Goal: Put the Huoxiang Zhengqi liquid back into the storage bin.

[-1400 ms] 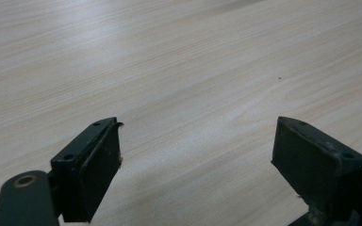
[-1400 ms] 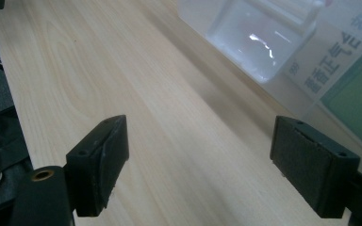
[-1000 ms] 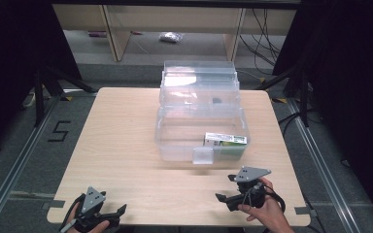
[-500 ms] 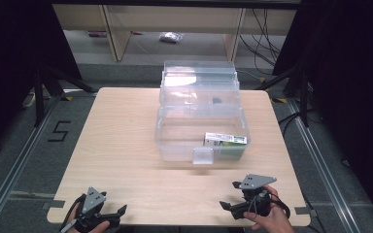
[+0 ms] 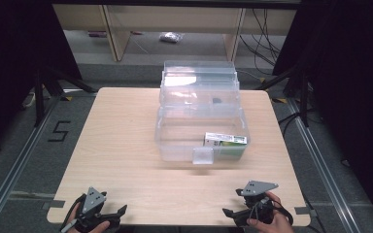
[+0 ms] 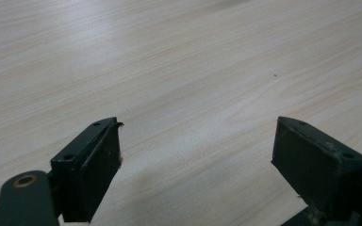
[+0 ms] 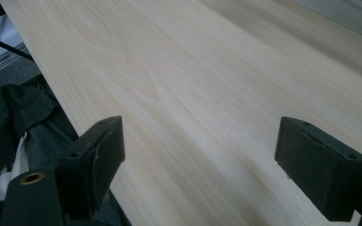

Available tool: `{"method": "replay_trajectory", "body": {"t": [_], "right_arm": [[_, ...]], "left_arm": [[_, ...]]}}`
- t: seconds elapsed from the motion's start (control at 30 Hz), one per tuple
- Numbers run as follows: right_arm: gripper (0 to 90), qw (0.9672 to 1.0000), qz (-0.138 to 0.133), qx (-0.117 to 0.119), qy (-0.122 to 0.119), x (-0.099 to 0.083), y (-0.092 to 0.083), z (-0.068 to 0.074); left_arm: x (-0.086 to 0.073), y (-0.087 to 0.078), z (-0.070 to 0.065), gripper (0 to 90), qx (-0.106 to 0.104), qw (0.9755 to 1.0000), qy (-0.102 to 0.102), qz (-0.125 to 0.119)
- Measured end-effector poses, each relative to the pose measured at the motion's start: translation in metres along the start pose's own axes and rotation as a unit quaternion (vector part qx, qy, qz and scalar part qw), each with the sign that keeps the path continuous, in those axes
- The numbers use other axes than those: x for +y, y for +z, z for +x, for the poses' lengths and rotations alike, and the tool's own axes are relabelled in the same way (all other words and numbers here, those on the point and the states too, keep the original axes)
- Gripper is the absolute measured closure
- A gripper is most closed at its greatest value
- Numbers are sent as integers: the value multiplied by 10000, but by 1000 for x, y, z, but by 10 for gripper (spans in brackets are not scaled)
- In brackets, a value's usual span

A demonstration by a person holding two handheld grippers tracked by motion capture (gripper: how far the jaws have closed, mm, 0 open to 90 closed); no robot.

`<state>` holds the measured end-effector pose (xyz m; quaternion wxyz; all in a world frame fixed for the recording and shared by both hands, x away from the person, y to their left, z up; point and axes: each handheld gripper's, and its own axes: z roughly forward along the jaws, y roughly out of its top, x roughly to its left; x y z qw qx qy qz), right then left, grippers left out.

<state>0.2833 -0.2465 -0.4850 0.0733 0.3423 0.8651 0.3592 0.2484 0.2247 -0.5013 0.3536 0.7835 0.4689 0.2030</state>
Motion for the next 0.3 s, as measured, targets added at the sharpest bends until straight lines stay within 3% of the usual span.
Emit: {"method": "replay_trajectory", "body": {"t": [0.1, 0.13, 0.3], "right_arm": [[174, 9999, 110, -31, 7, -2, -1, 1], [174, 10000, -34, -42, -20, -3, 1, 2], [174, 9999, 143, -42, -46, -5, -1, 2]], "left_arm": [[0, -2, 0, 153, -21, 10000, 12, 51], [0, -1, 1, 153, -61, 10000, 10, 29], [1, -1, 1, 153, -50, 10000, -2, 63]]}}
